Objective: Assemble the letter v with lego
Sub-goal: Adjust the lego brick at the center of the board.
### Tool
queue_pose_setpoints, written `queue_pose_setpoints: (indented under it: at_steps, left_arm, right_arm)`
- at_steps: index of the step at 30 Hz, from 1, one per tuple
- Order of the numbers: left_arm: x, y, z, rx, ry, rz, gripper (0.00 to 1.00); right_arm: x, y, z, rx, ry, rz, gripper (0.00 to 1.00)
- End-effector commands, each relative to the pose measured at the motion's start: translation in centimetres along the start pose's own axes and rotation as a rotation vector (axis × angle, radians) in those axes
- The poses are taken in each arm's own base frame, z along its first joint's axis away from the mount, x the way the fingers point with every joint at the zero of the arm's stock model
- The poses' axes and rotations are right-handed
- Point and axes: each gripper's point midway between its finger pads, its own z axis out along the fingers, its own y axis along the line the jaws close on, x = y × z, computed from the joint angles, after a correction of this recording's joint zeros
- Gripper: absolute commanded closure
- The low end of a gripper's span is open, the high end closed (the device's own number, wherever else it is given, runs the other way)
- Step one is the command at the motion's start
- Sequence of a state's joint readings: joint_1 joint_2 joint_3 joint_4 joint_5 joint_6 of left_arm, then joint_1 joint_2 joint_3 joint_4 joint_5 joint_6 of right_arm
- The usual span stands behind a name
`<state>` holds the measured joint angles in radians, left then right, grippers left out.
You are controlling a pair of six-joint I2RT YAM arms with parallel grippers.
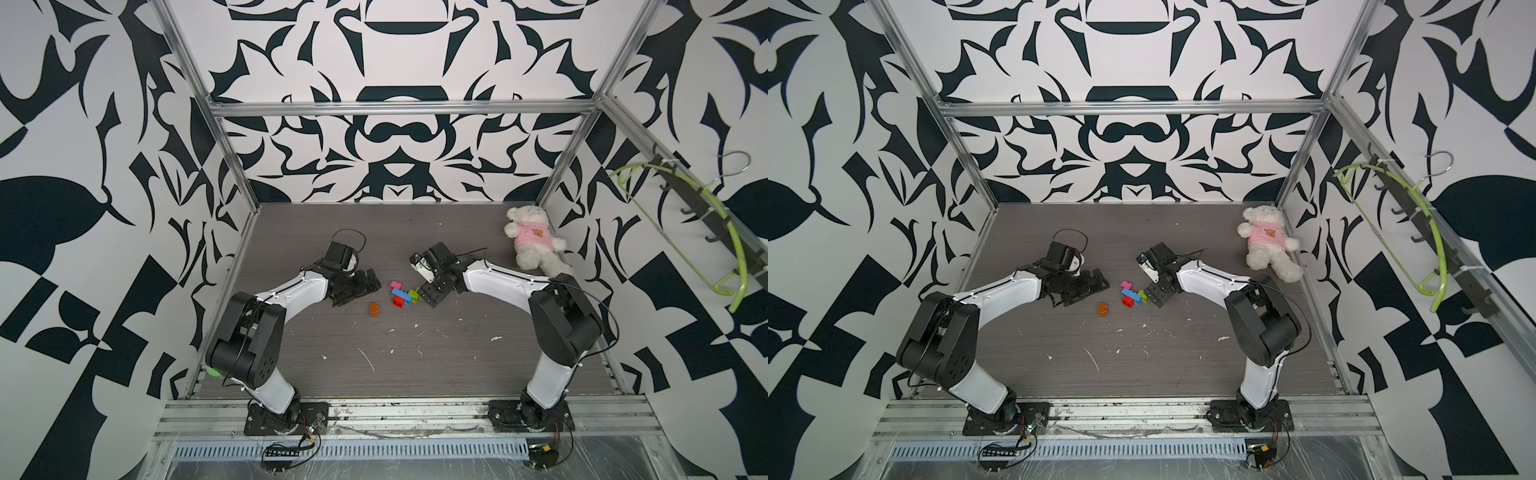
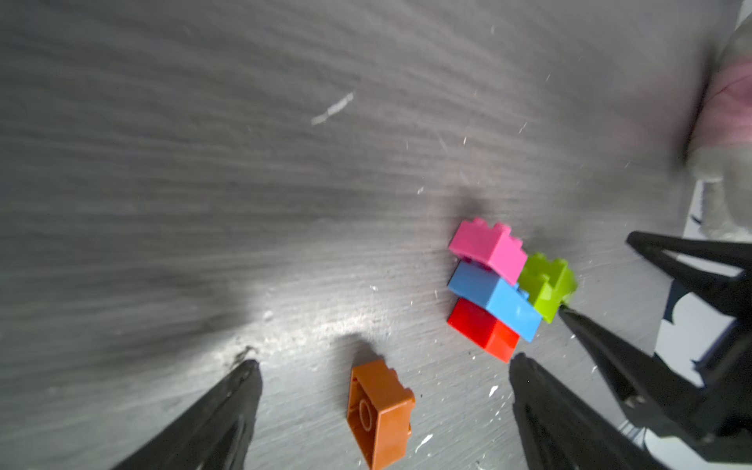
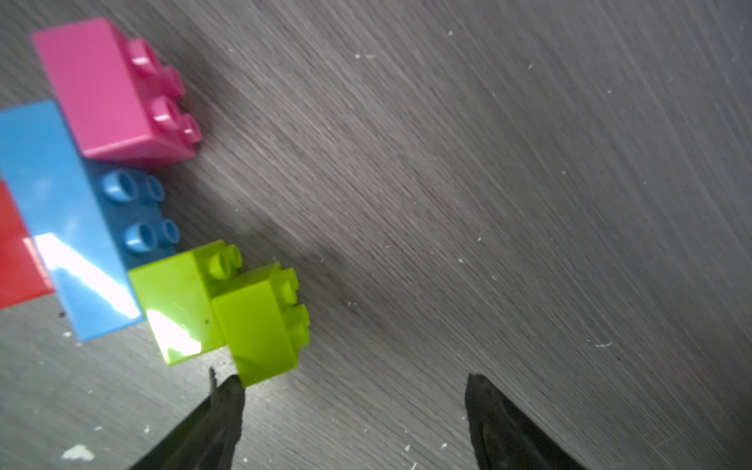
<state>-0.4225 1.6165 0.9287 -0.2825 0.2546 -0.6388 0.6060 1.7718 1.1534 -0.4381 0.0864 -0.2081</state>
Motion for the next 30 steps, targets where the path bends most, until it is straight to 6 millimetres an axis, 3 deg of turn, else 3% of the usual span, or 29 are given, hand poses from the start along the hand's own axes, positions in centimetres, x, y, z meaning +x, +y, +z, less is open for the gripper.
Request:
queue_pose_setpoints:
  at_steps: [1,8,13,17,19,26,30]
  left_arm:
    - [0.9,0.7,-0.5,-0.024,0.007,-0.004,0.00]
    - [2.0,-0.1,-0.6,-0.070,0.021,0.048,0.01]
    - [3.8,0.2,-0.1,-0.127,0.055,0.072,0.08]
    - [4.5,0.5,0.5,-0.192,0.082,0.096,0.10]
    - [4.7,0.1,0.9,-0.185,0.097,0.101,0.17]
    - [4.9,0.5,1.8,-0.227,0.126,0.113,0.25]
    - [4.3,0.2,2.5,-0.233,0.133,0.115,0.40]
  right_arm:
    - [-0.8,1.5,-2.1,-0.055,-0.083,-0.026,0.12]
    - [-1.4,2.3,-0.9,-0.062,-0.086,-0.046,0.11]
    - [-1.7,2.0,0.3,-0.039,-0.082,-0.057,0.10]
    - [-1.5,0.0,0.8,0.046,-0.060,-0.049,0.10]
    - [-1.5,-1.4,0.8,0.075,-0.062,-0.020,0.09]
    - [-1.1,-3.3,0.1,0.107,-0.060,0.019,0.09]
    - [-0.4,-2.5,-1.6,0.070,-0.091,0.037,0.09]
